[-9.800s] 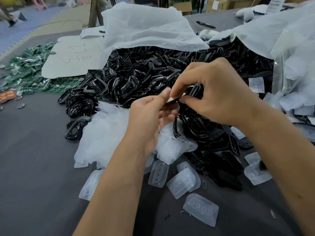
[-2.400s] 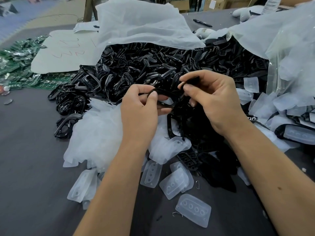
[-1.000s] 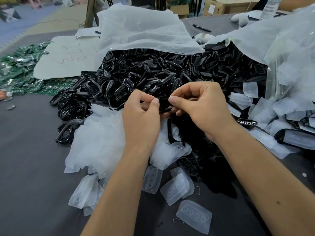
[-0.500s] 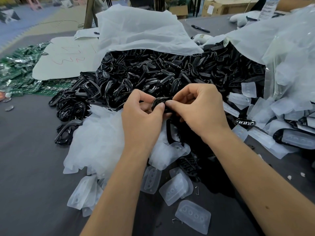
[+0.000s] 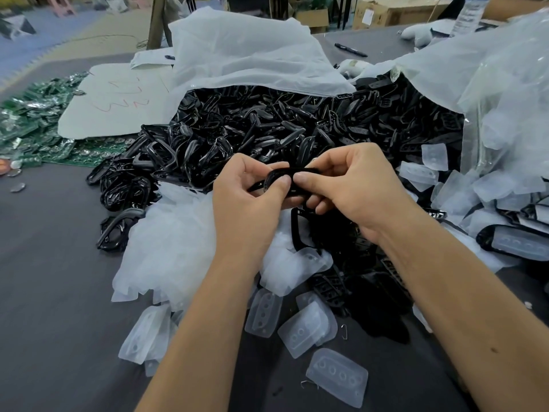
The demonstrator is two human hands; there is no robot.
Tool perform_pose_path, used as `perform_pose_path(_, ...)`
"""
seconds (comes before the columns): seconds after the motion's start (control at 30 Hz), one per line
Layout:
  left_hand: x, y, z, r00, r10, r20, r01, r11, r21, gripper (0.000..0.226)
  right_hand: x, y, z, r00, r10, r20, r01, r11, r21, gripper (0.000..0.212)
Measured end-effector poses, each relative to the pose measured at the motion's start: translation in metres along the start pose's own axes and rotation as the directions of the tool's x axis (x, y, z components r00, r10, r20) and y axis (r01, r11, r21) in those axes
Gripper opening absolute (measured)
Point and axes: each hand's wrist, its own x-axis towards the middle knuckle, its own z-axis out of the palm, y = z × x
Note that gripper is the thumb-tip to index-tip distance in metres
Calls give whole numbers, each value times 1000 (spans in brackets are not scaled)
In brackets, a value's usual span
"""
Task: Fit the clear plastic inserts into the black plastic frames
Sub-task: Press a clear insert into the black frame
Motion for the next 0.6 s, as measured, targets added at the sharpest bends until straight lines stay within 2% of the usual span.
perform_pose_path(0.2, 1, 0, -1, 1000, 17, -6, -17, 1000, 20, 17, 0, 0, -2, 999, 5, 47, -8, 998, 61, 6)
perform_pose_path(0.43, 0, -1, -2, 1000, 11, -5, -11, 1000, -3, 18, -4, -3, 2, 995, -100, 16, 100, 993, -65, 11)
perform_pose_path(0.6, -1, -2, -3, 1000, 22, -3, -23, 999, -24, 23, -4, -8, -1, 996, -88, 24, 90, 994, -65, 12)
